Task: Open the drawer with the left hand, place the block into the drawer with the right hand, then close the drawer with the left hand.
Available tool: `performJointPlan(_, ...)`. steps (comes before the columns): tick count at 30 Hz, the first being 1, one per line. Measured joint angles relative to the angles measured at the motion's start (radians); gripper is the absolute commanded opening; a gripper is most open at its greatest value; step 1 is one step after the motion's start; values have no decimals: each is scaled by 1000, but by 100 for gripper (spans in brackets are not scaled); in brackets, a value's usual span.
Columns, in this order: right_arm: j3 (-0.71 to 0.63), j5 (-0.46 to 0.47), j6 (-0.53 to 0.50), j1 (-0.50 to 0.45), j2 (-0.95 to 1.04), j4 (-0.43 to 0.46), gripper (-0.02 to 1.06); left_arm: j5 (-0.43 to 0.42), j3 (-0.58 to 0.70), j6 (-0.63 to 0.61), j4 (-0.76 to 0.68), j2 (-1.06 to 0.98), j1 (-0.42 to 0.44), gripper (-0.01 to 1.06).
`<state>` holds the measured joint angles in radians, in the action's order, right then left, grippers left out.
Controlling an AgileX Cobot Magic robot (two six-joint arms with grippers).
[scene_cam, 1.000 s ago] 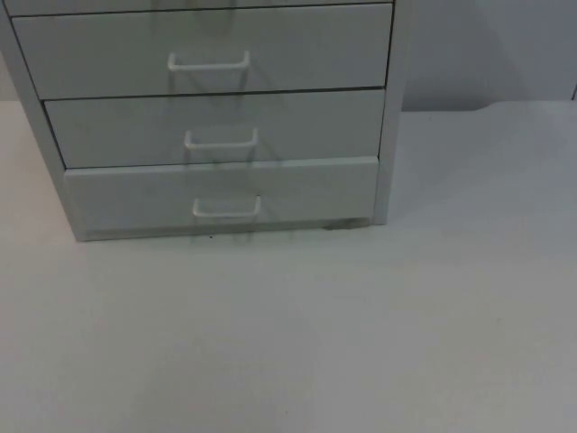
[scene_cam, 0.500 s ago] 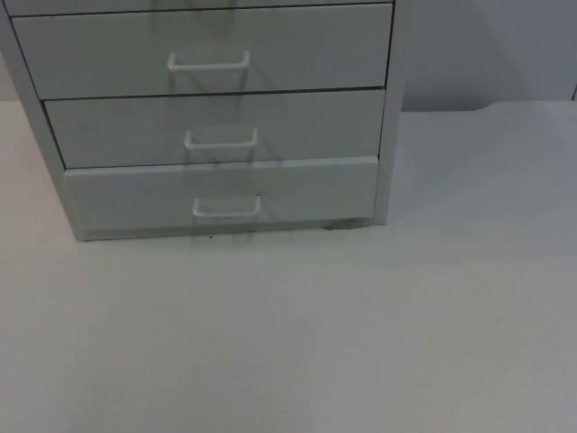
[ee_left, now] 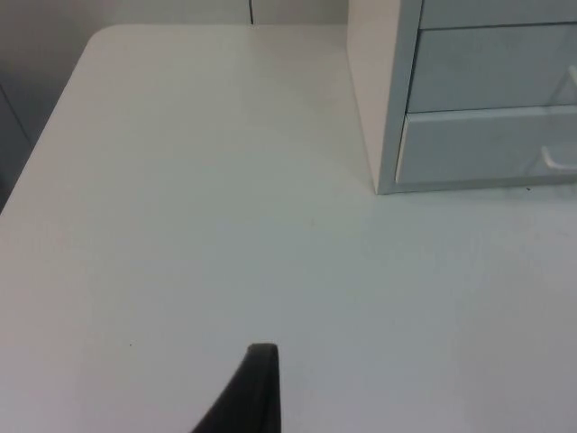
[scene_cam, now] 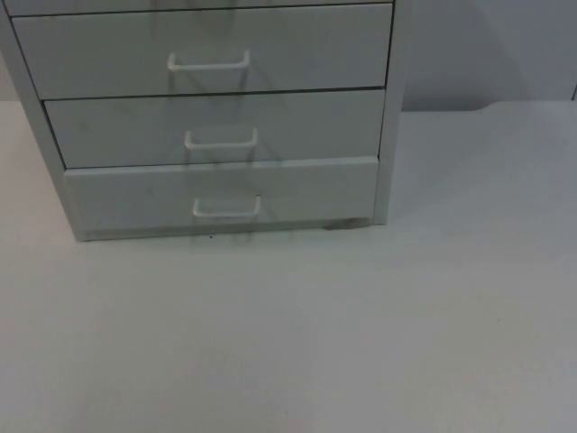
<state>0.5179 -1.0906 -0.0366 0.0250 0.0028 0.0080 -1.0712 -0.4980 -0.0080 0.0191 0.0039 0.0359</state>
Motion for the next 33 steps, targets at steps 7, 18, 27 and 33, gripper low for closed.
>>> performJointPlan(7,0,0,0,0,0,0,105,-4,0,0,0,0,0,105)
performJointPlan(18,0,0,0,0,0,0,105,-2,0,0,0,0,0,105)
performJointPlan(27,0,0,0,0,0,0,105,-2,0,0,0,0,0,105)
performJointPlan(33,0,0,0,0,0,0,105,-2,0,0,0,0,0,105)
